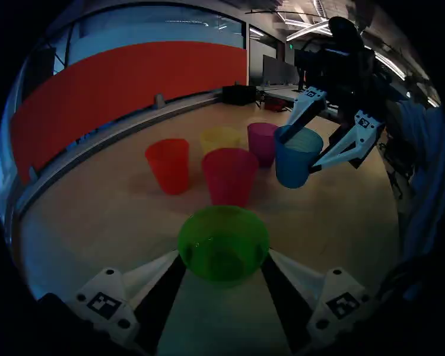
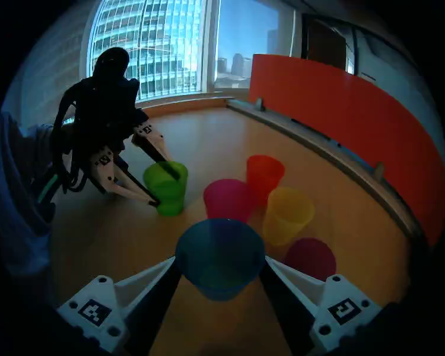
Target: Pour water
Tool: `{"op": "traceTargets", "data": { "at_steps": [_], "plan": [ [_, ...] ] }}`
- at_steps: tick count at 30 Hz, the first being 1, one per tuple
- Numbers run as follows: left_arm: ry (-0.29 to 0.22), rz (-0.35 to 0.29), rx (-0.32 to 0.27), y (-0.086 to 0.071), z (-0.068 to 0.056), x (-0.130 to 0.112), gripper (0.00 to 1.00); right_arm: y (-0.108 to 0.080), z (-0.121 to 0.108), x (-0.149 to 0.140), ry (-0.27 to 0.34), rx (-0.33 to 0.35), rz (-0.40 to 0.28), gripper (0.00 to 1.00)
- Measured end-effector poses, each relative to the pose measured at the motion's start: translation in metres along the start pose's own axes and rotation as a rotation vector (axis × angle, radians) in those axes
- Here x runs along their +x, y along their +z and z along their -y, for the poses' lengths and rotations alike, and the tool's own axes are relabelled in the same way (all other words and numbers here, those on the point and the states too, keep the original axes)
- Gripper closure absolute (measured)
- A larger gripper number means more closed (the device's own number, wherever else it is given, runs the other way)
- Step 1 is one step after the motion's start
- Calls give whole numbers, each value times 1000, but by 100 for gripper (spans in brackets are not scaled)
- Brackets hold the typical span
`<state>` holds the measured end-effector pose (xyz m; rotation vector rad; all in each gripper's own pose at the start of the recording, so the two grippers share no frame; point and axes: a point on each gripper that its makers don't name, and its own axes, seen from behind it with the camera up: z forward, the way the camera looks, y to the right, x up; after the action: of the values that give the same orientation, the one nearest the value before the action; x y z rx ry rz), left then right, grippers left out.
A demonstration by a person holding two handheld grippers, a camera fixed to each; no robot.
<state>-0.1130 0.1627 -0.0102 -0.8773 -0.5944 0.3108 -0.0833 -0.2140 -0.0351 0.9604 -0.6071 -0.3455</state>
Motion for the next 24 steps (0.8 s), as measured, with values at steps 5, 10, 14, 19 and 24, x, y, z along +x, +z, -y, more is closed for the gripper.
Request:
{"op": "traceTargets", "data": {
  "at_steps": [5, 10, 14, 19, 24],
  "plan": [
    [5, 1, 11, -2, 2, -2, 16, 3, 1, -3, -1, -3, 5, 9],
    [16, 11, 15, -4, 2, -4, 5, 5, 1, -4, -3, -8, 8, 9],
    [28, 22, 17, -6, 1, -7, 1, 6, 3, -6, -3, -10, 8, 9],
    [32, 36, 34, -10, 4, -13, 1, 9, 4, -12, -8, -17, 16, 9],
    [28, 40, 47, -17, 8, -17, 1, 14, 9, -17, 2, -6, 16, 9]
  ]
}}
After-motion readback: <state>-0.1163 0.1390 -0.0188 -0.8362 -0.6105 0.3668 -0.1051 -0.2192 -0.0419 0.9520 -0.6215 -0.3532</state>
